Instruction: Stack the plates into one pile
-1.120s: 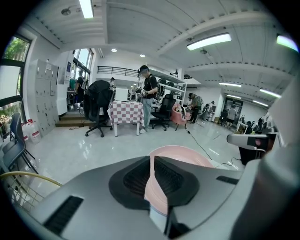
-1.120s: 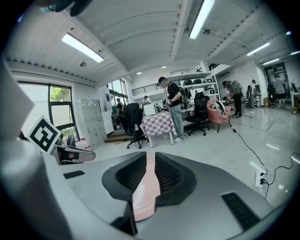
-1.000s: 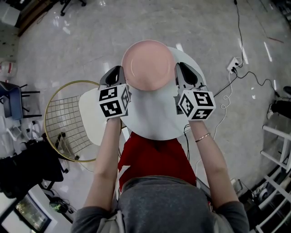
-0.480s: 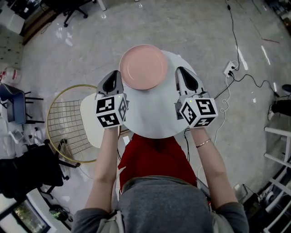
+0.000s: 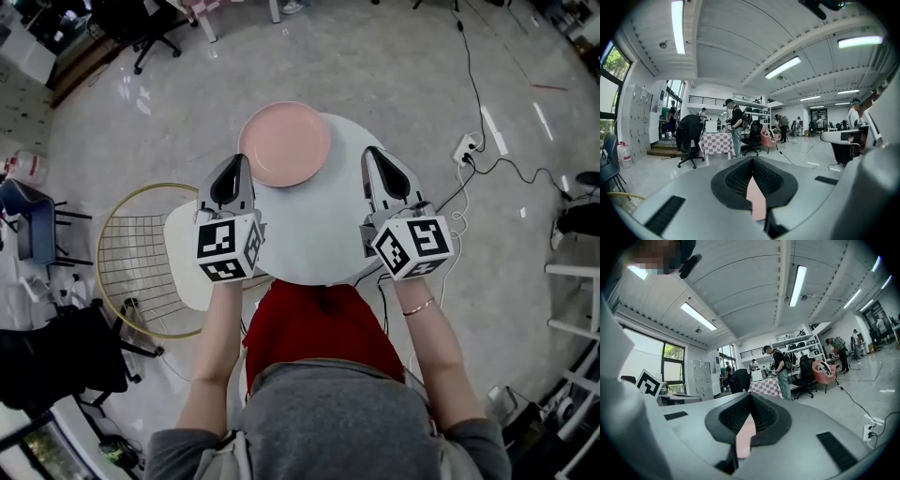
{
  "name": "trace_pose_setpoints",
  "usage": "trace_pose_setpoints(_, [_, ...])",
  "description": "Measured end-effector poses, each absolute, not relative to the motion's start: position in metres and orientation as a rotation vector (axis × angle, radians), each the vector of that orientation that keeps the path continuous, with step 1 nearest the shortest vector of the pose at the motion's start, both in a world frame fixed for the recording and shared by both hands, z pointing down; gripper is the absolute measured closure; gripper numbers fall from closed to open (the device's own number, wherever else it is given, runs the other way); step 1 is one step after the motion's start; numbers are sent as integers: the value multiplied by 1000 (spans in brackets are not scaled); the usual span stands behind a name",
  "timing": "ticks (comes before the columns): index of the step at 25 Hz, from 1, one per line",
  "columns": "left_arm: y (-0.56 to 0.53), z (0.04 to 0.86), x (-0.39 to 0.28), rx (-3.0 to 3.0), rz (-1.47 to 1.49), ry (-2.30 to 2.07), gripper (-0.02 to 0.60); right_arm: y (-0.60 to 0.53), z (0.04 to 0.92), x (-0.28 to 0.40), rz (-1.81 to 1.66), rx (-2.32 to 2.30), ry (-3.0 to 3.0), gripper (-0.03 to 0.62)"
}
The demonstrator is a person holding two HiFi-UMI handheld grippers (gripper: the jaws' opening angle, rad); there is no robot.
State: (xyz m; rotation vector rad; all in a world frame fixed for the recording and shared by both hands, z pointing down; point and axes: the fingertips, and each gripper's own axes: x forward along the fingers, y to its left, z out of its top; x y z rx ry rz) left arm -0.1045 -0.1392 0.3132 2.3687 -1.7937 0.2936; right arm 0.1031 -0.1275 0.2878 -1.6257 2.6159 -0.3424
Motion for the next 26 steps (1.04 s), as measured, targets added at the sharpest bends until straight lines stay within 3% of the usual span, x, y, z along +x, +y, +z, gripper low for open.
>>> trace_pose_setpoints(26, [-110,268,-83,2462,215,-1830,566,-98,263,112,-174,-1582,2683,566])
